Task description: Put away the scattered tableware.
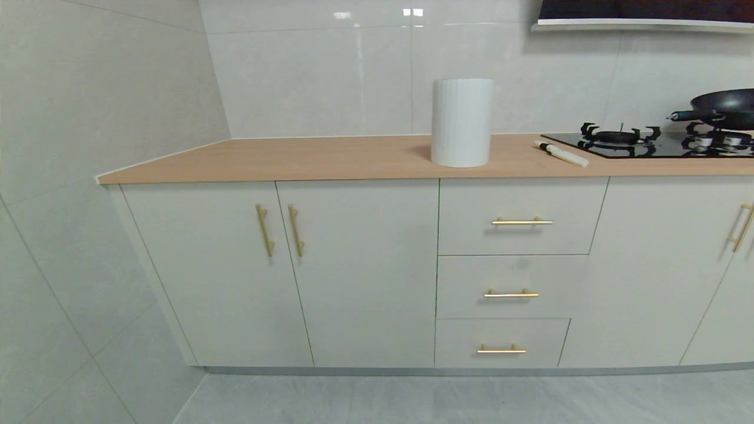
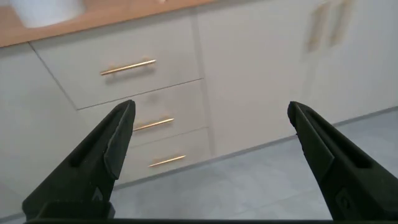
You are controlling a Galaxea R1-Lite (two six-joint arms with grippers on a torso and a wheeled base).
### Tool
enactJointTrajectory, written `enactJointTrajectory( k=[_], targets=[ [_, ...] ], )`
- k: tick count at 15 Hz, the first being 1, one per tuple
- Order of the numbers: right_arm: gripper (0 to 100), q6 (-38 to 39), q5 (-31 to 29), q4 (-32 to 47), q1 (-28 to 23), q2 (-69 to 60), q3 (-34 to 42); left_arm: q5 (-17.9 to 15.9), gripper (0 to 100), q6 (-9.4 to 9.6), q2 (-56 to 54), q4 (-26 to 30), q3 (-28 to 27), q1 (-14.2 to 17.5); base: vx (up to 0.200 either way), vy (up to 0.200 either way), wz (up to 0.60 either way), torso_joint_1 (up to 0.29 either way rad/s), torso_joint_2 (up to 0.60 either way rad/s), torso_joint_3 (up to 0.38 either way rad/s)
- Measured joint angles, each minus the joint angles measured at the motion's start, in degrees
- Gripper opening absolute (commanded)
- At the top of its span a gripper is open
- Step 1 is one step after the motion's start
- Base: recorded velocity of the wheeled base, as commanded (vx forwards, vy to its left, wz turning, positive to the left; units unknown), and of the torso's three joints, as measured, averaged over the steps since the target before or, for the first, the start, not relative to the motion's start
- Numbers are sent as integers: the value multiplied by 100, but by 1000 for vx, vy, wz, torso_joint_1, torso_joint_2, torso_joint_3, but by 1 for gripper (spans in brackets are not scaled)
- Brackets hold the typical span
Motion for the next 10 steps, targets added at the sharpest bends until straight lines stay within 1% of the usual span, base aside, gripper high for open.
enactJointTrajectory(
  k=[2, 4, 6, 8, 9, 10],
  targets=[
    [100, -221, -99, 813, -183, -1204, 302, 0, 100, 0, 0, 0, 0, 0, 0, 0, 0, 0, 0, 0],
    [100, -328, 2, 1230, -461, -2202, 567, 0, 100, -2, 0, 0, 0, -2, 0, 0, 0, 0, 0, 0],
    [100, -288, 350, 1352, -640, -2916, 920, 0, 100, -2, 0, 0, 0, -2, 0, 0, 0, 0, 0, 0],
    [100, -165, 644, 1268, -714, -3244, 1254, 0, 100, 0, 0, 0, 0, 0, 0, 0, 0, 0, 0, 0],
    [100, -161, 835, 1161, -731, -3338, 1460, 0, 100, -2, 0, 0, 0, 0, 0, 0, 0, 0, 0, 0],
    [100, -158, 998, 841, -740, -3393, 1657, 0, 100, 0, 0, 0, 0, 0, 0, 0, 0, 0, 0, 0]
  ],
)
